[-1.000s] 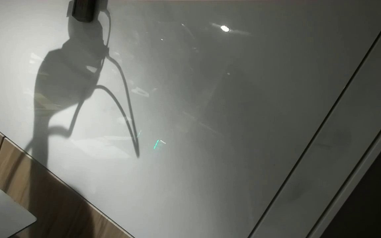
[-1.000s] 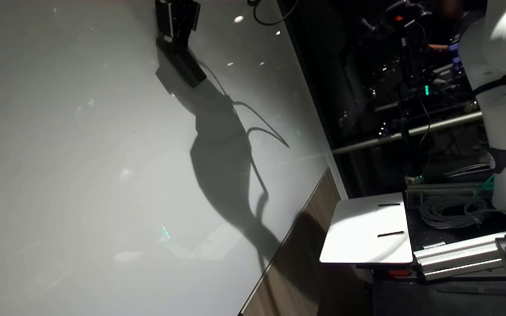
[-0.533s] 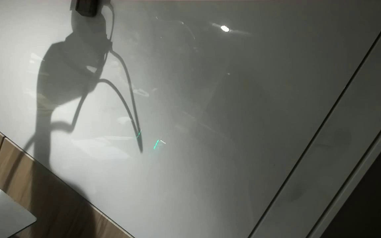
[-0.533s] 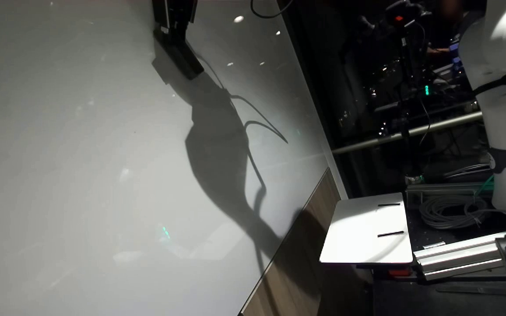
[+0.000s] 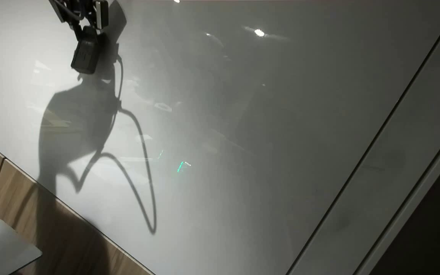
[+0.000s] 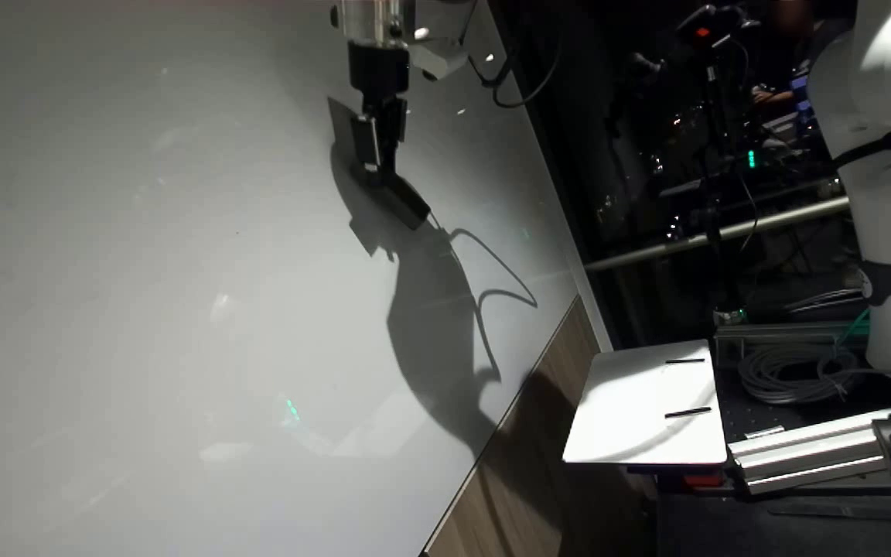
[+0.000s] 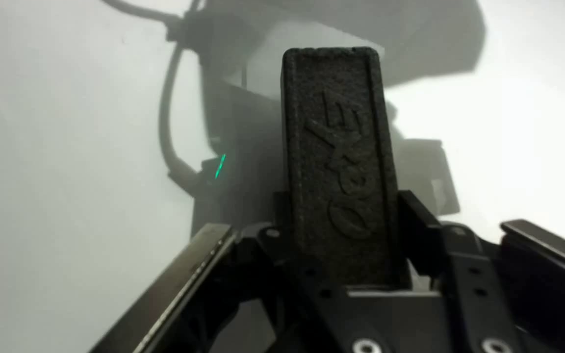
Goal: Erase the drawing on the white board
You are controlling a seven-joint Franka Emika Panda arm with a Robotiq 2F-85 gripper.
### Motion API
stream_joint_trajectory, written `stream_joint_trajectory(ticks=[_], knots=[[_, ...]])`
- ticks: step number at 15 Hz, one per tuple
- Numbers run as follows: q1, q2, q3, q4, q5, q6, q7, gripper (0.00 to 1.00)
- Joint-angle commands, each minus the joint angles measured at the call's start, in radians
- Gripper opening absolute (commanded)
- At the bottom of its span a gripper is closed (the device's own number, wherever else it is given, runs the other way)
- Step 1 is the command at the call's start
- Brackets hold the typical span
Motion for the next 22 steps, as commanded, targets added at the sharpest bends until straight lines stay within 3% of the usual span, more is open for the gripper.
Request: stream_joint_trajectory(ticks=[1,4,9,13,18,22], knots=[[-0.011,-0.003,-0.036,-0.115,-0.018,0.075,-0.034,0.30],[-0.019,-0.035,-0.052,-0.213,-0.024,0.075,-0.057,0.30],[0.026,-0.244,-0.077,-0.452,0.033,-0.009,-0.149,0.30],[0.017,-0.321,-0.107,-0.594,0.030,0.002,-0.186,0.30],[0.004,-0.230,-0.148,-0.589,0.067,0.008,-0.199,0.30],[0.033,-0.140,-0.161,-0.589,0.191,-0.001,-0.183,0.30]])
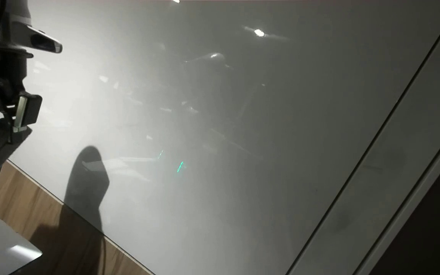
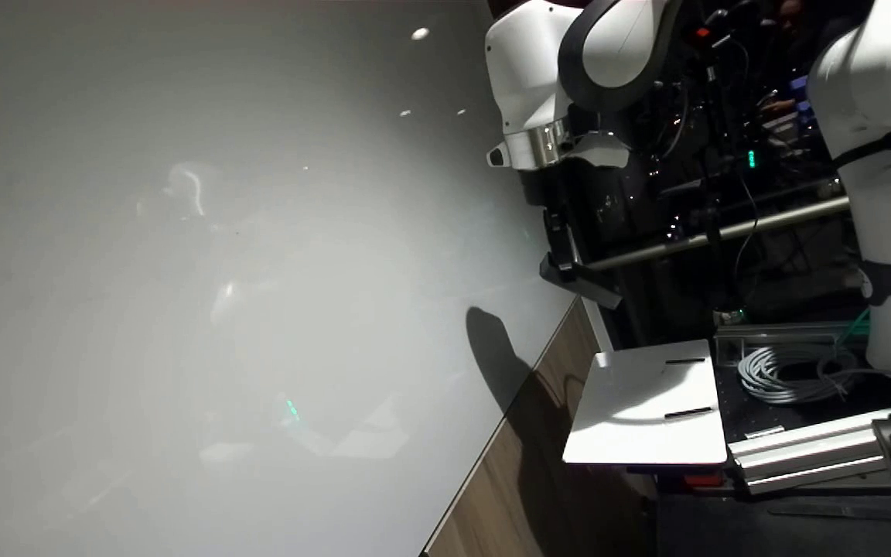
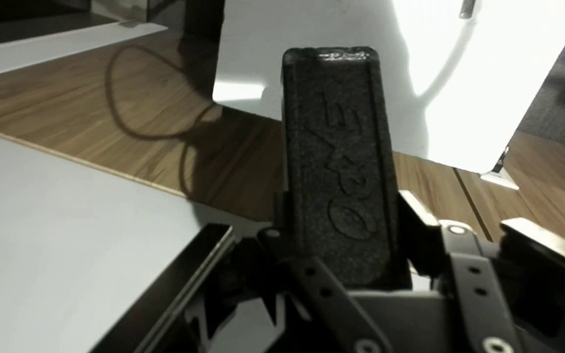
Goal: Erase the drawing on the white board
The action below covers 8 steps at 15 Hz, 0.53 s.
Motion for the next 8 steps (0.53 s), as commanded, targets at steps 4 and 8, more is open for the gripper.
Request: stream_joint_trajectory(ticks=[4,8], knots=[[0.041,0.134,-0.022,0.001,0.163,0.046,-0.017,0.30],[0.043,0.252,-0.022,0.001,0.203,0.203,-0.029,0.30]])
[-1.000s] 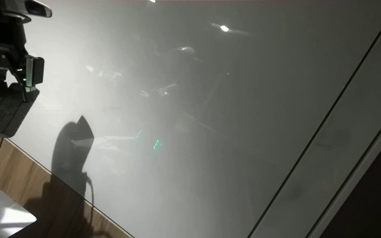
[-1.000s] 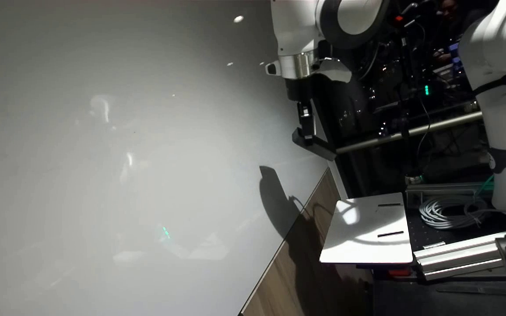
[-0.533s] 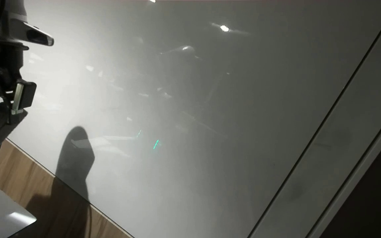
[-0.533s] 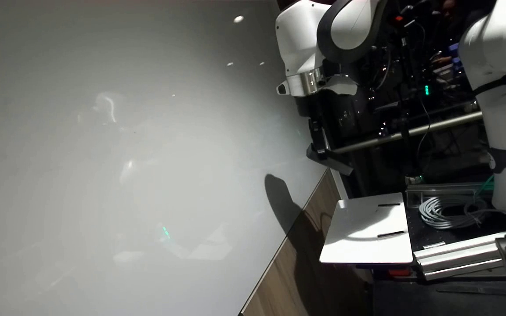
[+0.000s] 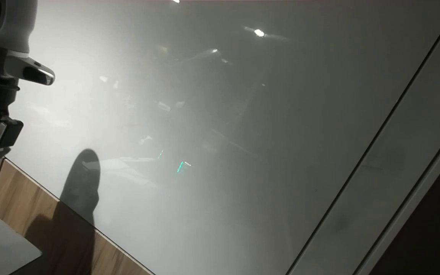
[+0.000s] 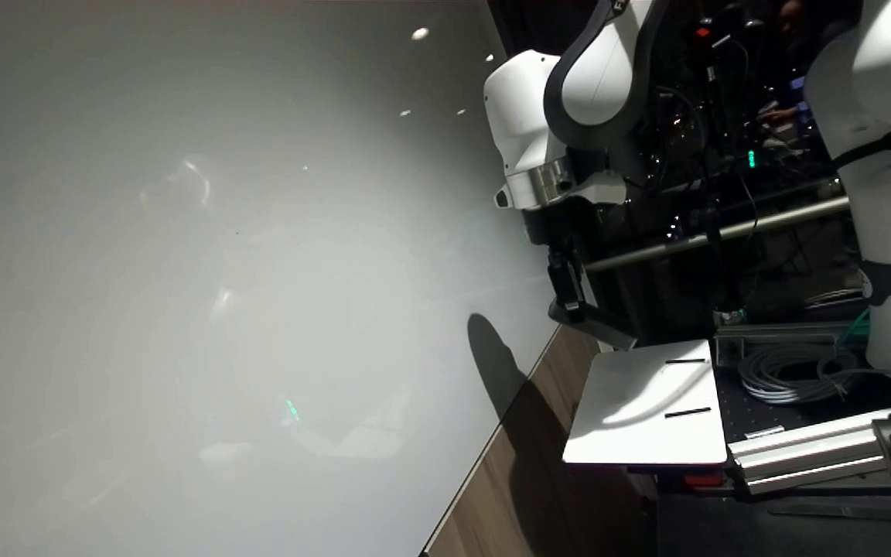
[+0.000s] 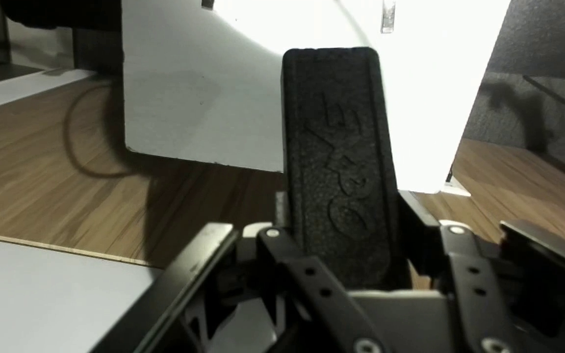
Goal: Erase the drawing on the white board
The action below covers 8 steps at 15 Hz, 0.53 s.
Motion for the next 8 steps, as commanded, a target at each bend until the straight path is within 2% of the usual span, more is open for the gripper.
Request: stream_joint_trajectory(ticks=[1,5,8], knots=[[0.006,0.122,-0.015,0.000,0.032,0.152,-0.022,0.30],[-0.028,0.247,0.000,0.006,-0.018,0.241,0.010,0.30],[-0.043,0.301,0.001,0.028,-0.052,0.231,0.030,0.30]])
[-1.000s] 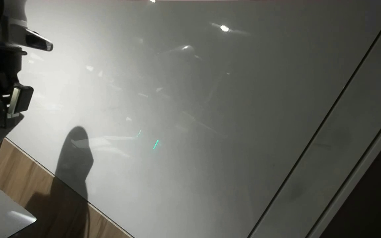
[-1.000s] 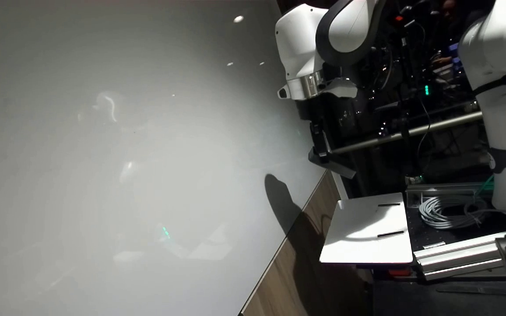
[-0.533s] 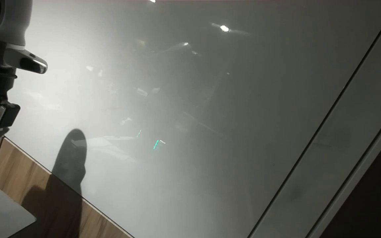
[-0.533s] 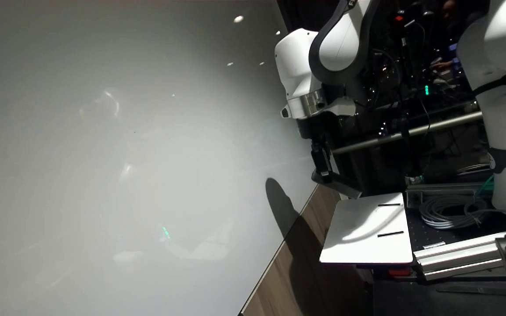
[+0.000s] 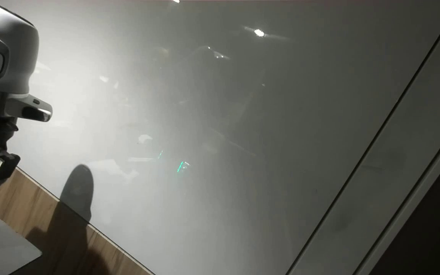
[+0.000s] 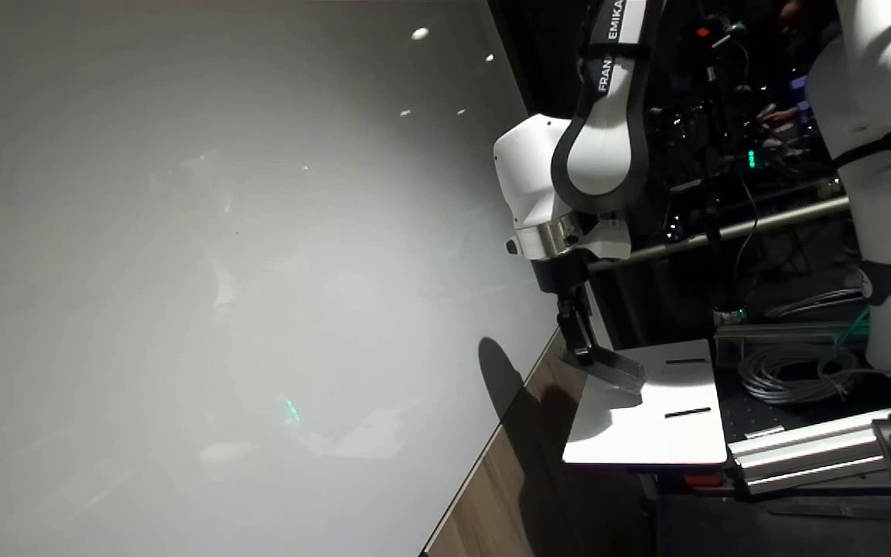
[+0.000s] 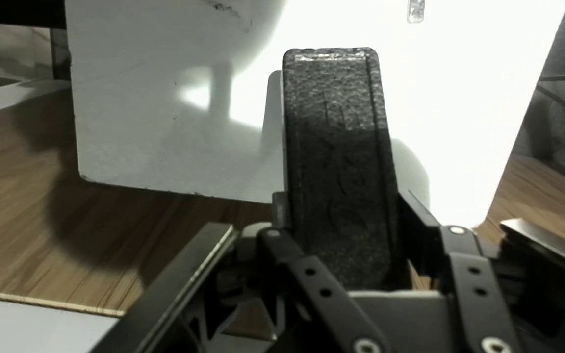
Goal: Erase the drawing on the white board
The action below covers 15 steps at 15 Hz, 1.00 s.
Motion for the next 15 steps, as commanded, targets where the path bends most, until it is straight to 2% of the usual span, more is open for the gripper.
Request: stream_joint_trajectory(ticks=[1,15], knots=[[-0.021,0.060,-0.002,0.028,-0.049,0.014,0.025,0.30],[-0.057,0.161,-0.034,0.106,-0.172,-0.009,0.081,0.30]])
